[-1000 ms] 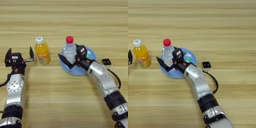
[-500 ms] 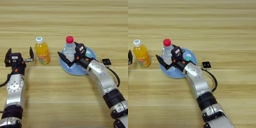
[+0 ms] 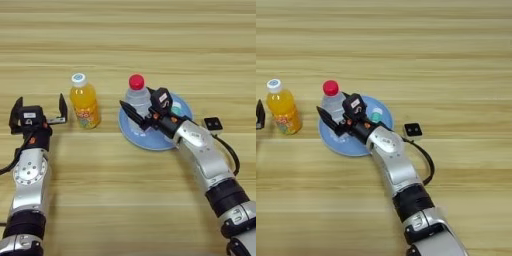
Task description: Move the objects on the table
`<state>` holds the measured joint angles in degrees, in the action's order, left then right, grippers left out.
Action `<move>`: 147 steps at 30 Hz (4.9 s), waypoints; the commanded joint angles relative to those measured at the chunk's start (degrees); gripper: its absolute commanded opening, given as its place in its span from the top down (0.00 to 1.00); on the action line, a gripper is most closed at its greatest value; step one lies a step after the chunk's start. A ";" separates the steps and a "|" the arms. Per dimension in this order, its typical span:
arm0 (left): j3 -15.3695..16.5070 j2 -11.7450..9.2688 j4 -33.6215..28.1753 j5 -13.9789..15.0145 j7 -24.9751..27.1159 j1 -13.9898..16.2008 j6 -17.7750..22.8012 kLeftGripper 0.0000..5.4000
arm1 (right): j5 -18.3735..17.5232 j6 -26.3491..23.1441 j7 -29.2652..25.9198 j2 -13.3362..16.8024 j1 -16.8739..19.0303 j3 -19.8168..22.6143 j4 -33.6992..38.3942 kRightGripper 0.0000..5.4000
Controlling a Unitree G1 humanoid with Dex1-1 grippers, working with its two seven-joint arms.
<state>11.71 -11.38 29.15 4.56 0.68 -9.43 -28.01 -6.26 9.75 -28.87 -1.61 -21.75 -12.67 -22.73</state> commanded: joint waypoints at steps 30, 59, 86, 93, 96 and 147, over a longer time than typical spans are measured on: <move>-0.32 0.41 -1.97 -0.70 -0.58 0.81 1.18 0.00 | -0.50 -10.15 21.06 9.84 7.64 22.71 30.40 0.39; -0.14 0.45 -2.85 -0.76 -0.58 1.21 1.66 0.00 | 0.69 -4.18 21.93 12.99 7.94 24.35 7.66 0.26; -0.20 0.73 -2.59 -0.81 -0.64 1.00 1.60 0.00 | -3.08 -8.03 19.35 14.93 12.29 26.13 11.95 0.01; -0.15 0.61 -2.74 -0.78 -0.54 1.16 1.63 0.00 | -4.18 -12.39 16.29 16.30 14.97 25.30 16.02 0.01; -0.13 0.57 -2.67 -0.81 -0.55 1.16 1.62 0.00 | -5.01 -13.92 15.33 16.38 15.78 25.47 17.85 0.01; -0.16 0.48 -2.32 -1.01 -0.53 0.93 1.52 0.00 | -5.39 -16.63 14.67 24.88 20.52 33.69 14.47 0.01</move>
<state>11.61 -10.54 26.93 4.29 0.23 -8.43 -27.25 -10.79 -7.91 -15.08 23.68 1.08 19.89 -6.63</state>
